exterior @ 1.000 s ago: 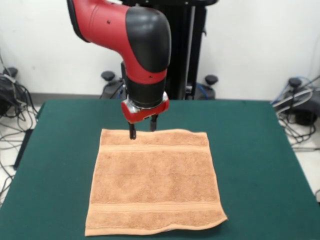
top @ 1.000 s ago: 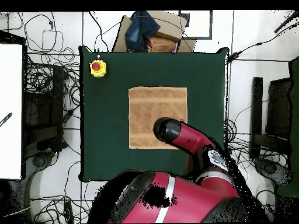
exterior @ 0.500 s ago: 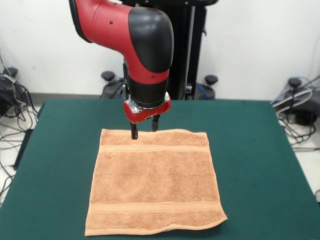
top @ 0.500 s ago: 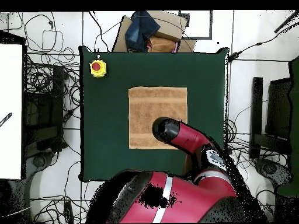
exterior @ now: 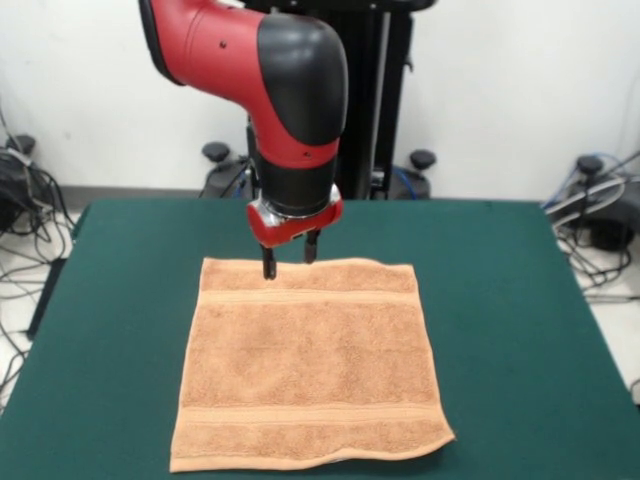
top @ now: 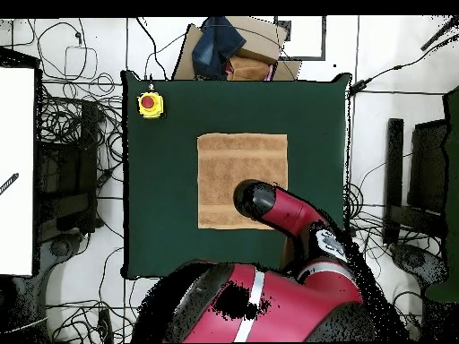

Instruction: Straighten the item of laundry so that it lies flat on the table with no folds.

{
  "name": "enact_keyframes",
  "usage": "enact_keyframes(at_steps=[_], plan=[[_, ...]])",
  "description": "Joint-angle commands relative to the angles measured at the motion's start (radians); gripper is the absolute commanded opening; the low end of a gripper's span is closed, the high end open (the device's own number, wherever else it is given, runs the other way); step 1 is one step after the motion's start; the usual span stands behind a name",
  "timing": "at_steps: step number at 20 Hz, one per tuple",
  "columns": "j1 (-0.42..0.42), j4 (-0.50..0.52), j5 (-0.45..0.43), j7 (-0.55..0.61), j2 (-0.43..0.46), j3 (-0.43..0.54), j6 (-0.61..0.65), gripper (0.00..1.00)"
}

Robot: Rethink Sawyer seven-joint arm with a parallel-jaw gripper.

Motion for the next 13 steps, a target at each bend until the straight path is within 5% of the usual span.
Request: enact_keyframes(at_steps=[1, 13], plan=[[0.012, 0.011, 0.057, 0.345, -0.001, -0.003, -0.052, 1.00], [-0.007, 0.060, 0.045, 0.344, -0.017, 0.018, -0.095, 1.00]])
